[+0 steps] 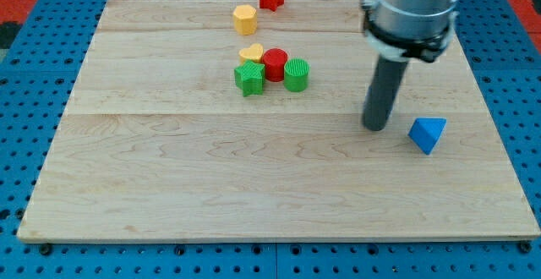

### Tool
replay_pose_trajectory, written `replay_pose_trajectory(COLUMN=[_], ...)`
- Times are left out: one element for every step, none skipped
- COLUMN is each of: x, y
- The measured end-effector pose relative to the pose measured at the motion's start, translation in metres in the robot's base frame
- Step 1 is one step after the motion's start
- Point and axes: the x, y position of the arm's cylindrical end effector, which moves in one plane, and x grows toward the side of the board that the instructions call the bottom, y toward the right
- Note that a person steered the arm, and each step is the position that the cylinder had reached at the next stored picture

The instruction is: Push the blue cube closer to the group of blocks

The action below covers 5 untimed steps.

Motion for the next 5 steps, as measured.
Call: replay_pose_trajectory(x=[-0.05,-0.058,-0.088,-0.103,-0.1], y=[0.017,0.049,0.046,-0.033,-0.071])
